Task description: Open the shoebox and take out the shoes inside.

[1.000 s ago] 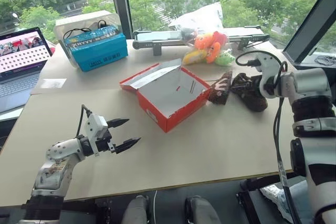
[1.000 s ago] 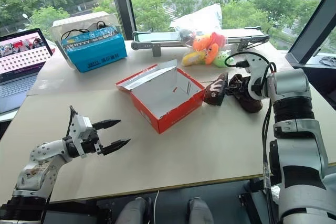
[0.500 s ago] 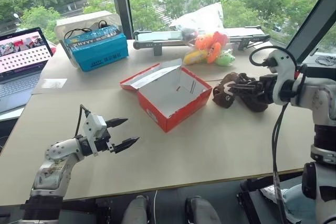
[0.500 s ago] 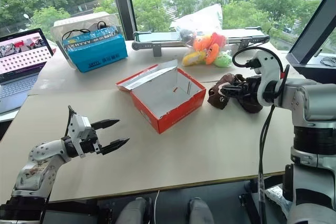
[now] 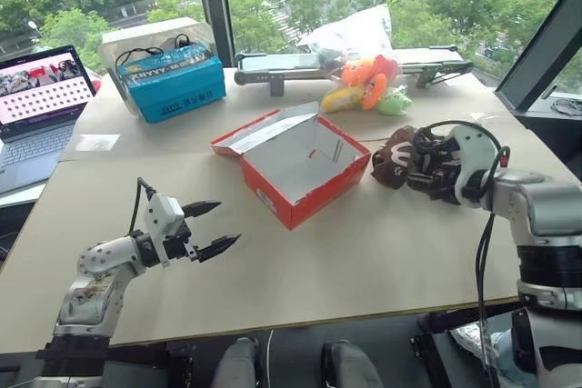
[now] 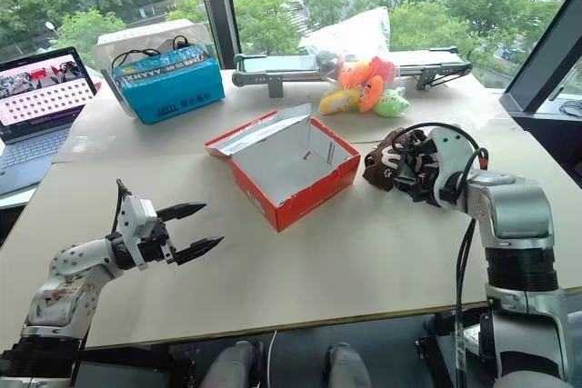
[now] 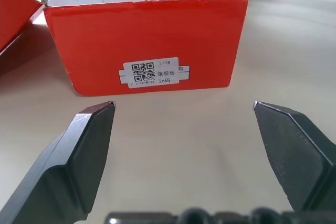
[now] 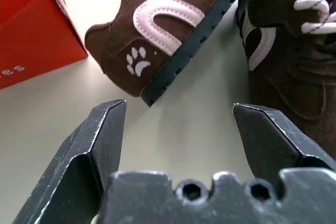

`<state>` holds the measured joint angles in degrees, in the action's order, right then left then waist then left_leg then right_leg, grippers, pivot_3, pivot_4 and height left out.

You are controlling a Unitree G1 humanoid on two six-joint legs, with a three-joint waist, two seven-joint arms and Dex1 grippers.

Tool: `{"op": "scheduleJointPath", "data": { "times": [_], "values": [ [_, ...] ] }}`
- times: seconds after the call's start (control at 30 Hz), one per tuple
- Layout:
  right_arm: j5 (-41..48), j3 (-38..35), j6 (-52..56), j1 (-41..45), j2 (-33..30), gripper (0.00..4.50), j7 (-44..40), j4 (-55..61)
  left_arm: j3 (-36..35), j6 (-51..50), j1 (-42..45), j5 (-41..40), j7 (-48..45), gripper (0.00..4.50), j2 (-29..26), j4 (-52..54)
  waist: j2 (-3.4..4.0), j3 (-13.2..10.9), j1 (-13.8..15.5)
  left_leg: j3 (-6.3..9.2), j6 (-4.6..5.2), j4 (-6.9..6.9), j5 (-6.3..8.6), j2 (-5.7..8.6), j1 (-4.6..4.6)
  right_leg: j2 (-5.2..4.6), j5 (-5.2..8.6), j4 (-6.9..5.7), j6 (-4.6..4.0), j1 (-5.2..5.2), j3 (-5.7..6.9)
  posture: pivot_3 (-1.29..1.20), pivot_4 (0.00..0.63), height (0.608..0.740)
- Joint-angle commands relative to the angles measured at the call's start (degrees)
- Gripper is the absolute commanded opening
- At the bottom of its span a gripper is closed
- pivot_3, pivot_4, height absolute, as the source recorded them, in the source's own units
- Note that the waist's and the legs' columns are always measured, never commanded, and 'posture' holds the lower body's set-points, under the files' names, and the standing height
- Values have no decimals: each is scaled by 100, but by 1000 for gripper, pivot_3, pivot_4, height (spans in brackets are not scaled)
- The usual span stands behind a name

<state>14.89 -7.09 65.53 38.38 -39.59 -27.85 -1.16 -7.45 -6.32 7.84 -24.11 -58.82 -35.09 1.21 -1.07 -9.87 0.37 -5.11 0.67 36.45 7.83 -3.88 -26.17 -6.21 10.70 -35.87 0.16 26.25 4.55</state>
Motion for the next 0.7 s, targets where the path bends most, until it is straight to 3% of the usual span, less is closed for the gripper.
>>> {"op": "scheduleJointPath", "data": {
  "times": [0.03,0.17,0.3,0.5,0.63,0.7],
  "values": [
    [-184,19,-445,394,34,3853,191,-350,-72,110,11,8,21,4500,-31,34,0,0,-9,0,-26,3,16,0,0,0,3,0,-5,0,0,0,150,740],
    [-426,216,-779,596,-10,3853,280,-718,-73,113,29,12,48,4500,-22,46,0,0,-8,0,-32,7,20,1,-1,0,2,1,-5,-1,-2,0,150,740],
    [-529,82,-1006,177,-86,3853,401,-280,-191,106,-27,-8,171,4500,-38,81,0,0,21,0,-13,4,10,3,-5,0,-10,1,16,-1,-2,0,150,740],
    [-285,-1285,-1162,-1348,268,3853,804,1510,-667,221,-163,52,1034,4500,221,70,0,0,46,1,14,0,-2,4,-10,0,-14,8,26,1,-2,0,150,740],
    [-459,-1515,-1184,-2123,312,3853,1071,2109,-838,310,-195,172,1485,4500,384,59,-2,1,41,4,-28,12,23,2,-7,0,-9,4,17,-6,-2,0,150,740],
    [-412,-1650,-1064,-2593,566,3853,1222,2395,-1007,406,-94,501,2307,4500,636,-308,-2,3,25,3,-30,17,24,2,-3,-2,-1,4,3,-9,-3,0,150,740]
  ]
}}
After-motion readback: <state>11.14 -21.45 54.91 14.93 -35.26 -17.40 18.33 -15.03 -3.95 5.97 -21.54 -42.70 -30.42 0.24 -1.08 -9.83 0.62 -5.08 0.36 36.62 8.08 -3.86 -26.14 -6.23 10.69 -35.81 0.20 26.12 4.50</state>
